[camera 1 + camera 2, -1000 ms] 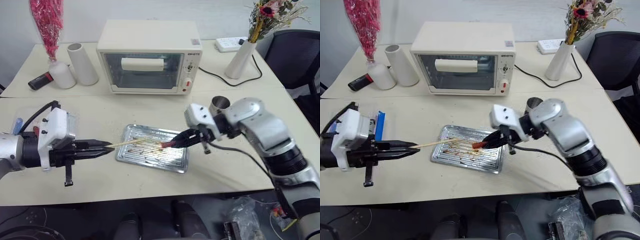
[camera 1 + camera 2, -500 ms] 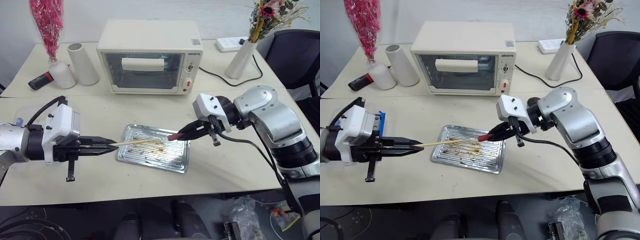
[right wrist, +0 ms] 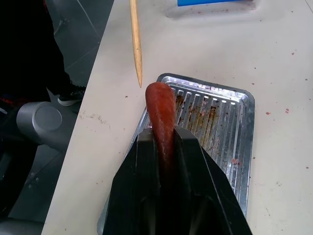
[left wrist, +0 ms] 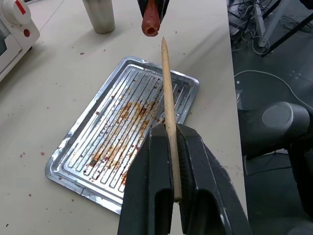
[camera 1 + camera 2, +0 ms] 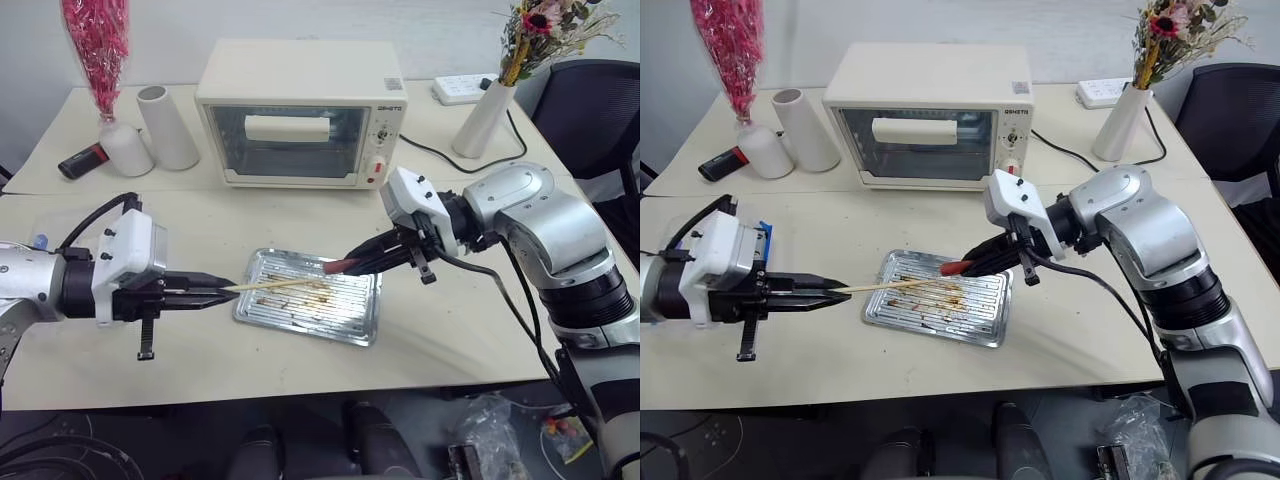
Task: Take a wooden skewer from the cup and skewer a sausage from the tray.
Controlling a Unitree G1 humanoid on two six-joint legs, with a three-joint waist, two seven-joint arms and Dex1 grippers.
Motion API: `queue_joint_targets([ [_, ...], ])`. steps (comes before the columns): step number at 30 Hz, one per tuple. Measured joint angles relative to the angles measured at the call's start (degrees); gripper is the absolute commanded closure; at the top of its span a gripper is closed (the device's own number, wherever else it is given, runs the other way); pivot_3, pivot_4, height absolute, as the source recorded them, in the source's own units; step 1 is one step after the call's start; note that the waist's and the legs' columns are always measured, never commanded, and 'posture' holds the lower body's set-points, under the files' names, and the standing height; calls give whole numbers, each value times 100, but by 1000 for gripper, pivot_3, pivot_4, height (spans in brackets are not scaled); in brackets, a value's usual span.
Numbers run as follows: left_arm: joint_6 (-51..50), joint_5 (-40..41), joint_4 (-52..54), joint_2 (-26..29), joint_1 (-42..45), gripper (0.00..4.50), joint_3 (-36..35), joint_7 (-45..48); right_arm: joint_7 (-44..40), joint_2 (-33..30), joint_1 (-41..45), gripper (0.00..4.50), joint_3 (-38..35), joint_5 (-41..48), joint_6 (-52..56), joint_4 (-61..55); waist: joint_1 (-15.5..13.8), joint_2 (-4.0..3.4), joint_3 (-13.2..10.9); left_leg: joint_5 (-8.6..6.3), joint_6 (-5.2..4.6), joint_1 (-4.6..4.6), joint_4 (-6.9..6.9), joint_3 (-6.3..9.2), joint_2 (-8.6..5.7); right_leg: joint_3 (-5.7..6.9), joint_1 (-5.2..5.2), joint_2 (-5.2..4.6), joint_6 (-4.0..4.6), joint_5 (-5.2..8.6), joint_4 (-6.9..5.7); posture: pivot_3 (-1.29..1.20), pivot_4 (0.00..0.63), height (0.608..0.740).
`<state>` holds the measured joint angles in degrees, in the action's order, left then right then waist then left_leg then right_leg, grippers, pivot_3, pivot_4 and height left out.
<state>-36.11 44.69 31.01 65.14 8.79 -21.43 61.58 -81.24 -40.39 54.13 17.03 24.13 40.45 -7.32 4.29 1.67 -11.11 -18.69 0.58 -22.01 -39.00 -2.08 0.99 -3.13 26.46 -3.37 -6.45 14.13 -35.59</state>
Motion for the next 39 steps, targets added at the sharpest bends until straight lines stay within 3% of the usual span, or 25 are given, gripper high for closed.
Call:
queue_joint_targets([
  [39, 61, -203, -203, -8, 363, 4500, 15, 155, 192, -1, -74, 4417, -1, 87, -11, -158, -4, 0, 0, 0, -1, -1, -2, 0, -1, 0, 0, 1, -1, -1, -10, 0, 150, 740],
])
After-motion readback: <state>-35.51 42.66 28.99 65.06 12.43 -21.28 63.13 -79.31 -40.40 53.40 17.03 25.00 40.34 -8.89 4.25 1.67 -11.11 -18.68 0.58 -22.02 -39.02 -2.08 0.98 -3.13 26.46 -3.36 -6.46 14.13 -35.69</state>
